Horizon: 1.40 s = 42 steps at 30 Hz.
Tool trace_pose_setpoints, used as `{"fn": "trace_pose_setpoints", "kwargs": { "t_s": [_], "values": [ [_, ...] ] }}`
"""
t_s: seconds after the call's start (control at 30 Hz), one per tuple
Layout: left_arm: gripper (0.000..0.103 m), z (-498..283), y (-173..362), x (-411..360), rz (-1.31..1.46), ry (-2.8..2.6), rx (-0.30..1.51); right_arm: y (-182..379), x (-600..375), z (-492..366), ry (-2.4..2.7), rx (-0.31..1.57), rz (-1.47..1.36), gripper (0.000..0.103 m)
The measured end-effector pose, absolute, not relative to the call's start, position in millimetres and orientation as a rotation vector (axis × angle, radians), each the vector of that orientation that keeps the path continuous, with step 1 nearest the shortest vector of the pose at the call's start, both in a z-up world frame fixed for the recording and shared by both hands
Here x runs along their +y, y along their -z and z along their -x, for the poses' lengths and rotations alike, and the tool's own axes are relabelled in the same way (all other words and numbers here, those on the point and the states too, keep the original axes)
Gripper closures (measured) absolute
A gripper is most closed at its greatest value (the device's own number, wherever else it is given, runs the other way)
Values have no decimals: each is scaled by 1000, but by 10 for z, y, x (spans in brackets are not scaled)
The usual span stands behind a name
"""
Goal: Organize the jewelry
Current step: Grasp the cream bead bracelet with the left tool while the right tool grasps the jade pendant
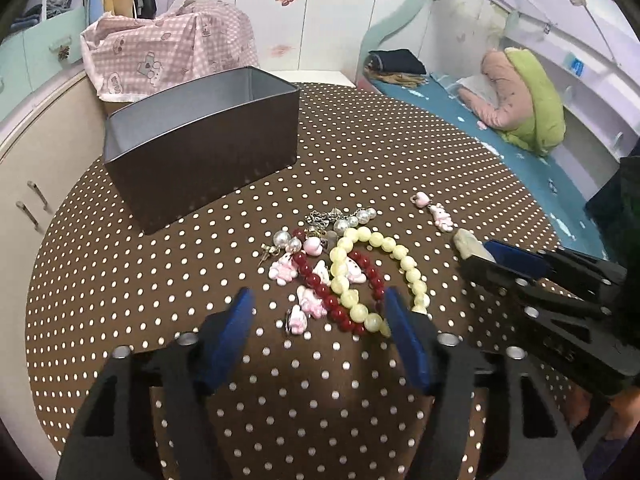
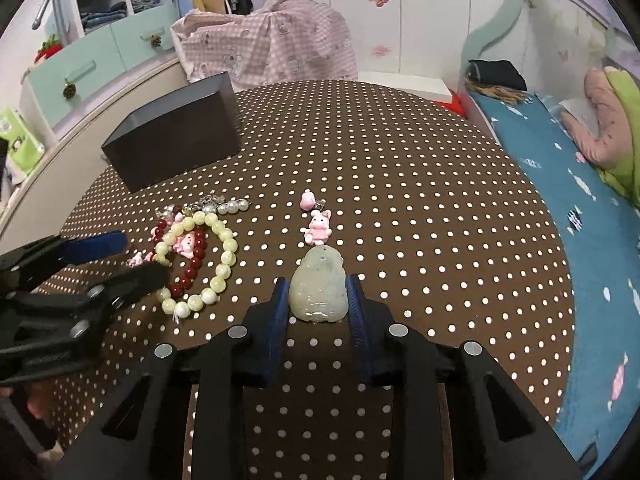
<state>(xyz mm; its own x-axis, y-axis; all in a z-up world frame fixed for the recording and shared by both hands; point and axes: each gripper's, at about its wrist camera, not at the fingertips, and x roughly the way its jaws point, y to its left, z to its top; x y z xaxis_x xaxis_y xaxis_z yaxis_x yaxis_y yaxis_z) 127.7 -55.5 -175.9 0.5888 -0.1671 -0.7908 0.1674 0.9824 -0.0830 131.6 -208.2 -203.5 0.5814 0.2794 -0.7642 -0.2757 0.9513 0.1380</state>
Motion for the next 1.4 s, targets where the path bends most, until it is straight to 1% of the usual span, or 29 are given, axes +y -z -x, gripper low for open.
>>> {"fn": "trace_pose_setpoints", "kwargs": {
  "t_s": [0.03,0.07,0.17,0.2,0.23,0.3,0.33,0.4,0.5,0.53,0.93,1.2,1.4],
  "values": [
    [54,-1300,1769,-562,4,198,926,2042,-2097,-1311,-331,892,-10,73],
    [58,-1321,1777,-546,8,207,931,2042,-2112,-1315,-338,891,-17,73],
    [60,-1320,1766,-558,-16,211,926,2037,-2138,-1331,-353,892,-30,73],
    [63,-1321,1766,-585,-28,212,925,2040,-2149,-1334,-359,889,-35,73],
    [70,-1326,1770,-617,-49,209,925,2040,-2159,-1336,-363,888,-40,73],
    [77,-1327,1772,-623,-74,201,919,2043,-2176,-1337,-372,888,-51,73],
    [79,-1326,1775,-614,-75,204,919,2046,-2179,-1341,-374,888,-53,73],
    [87,-1324,1769,-576,-69,204,919,2046,-2194,-1338,-383,887,-55,73],
    [88,-1310,1755,-509,-64,203,920,2046,-2214,-1339,-389,887,-60,73],
    [96,-1301,1748,-495,-66,202,918,2045,-2217,-1335,-389,886,-62,73],
    [95,-1104,1536,-404,-27,289,868,1942,-2257,-1258,-386,862,-74,73],
    [95,-1005,1247,-297,11,358,797,1770,-2109,-1275,-391,850,-51,73],
    [95,-1083,981,-89,44,399,745,1595,-1959,-1343,-387,830,-26,74]
  ]
}}
